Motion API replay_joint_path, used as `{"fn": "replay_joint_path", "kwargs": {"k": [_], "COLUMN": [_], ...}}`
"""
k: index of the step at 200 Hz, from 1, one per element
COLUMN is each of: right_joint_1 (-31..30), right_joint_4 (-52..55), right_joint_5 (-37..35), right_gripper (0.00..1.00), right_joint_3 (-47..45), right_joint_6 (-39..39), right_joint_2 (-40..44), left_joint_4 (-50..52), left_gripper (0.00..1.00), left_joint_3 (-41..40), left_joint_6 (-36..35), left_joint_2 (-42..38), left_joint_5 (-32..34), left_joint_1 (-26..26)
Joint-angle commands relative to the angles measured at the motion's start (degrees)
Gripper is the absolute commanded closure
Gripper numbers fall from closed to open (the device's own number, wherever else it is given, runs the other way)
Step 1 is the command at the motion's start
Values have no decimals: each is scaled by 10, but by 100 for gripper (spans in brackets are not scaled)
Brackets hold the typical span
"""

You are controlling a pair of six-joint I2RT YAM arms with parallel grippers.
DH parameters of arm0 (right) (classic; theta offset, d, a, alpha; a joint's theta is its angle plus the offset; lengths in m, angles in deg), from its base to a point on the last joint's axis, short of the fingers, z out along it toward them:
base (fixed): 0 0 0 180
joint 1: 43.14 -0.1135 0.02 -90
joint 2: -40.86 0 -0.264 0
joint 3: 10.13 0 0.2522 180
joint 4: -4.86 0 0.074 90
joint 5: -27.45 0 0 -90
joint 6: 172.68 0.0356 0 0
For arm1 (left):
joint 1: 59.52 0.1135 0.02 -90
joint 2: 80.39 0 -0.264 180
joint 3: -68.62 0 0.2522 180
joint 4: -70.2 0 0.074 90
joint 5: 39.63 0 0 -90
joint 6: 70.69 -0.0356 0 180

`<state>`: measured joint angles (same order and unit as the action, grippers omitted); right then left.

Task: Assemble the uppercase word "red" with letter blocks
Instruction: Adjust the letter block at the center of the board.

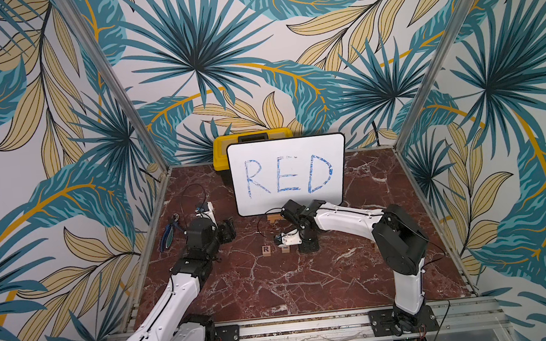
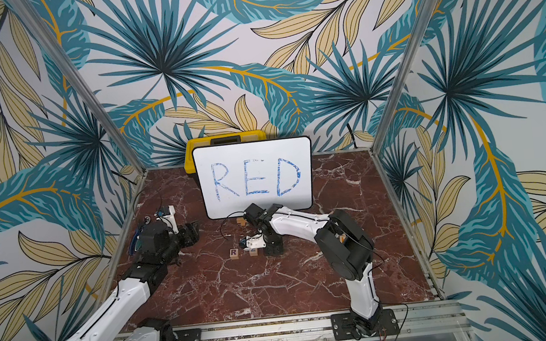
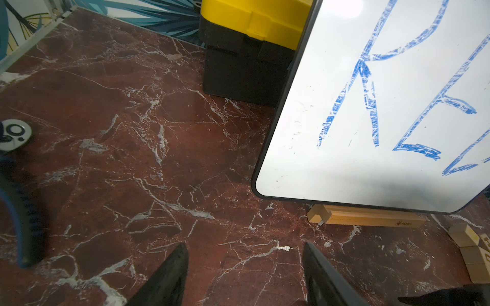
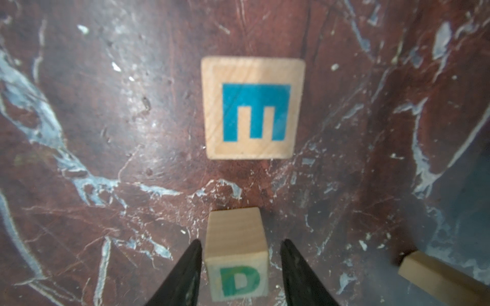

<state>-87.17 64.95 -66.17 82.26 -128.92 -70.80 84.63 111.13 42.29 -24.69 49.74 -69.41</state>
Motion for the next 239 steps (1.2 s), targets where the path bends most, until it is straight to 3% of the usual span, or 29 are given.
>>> {"fn": "replay_joint_path", "kwargs": {"k": [1,90,196,239], "right_joint_1": [-3,-3,-4,-13], "right_joint_4": [8,36,94,117], "right_joint_5": [4,12,7,-1], "right_gripper": [56,72,81,91], "right_joint_3": [-3,20,69,82], "right_joint_6": [14,67,326,489], "right_joint_2": [3,-1,-10,-27], "left_joint_4": [-8,-8,-8,-8], "left_gripper": [31,31,31,31], "left_joint_3": [-20,-20,-19,-14], "left_joint_6": [3,4,4,3], "left_joint_2": [-10,-14,-11,-5], "left_joint_5": [4,3,0,-4], "left_joint_1": [5,5,5,5]}}
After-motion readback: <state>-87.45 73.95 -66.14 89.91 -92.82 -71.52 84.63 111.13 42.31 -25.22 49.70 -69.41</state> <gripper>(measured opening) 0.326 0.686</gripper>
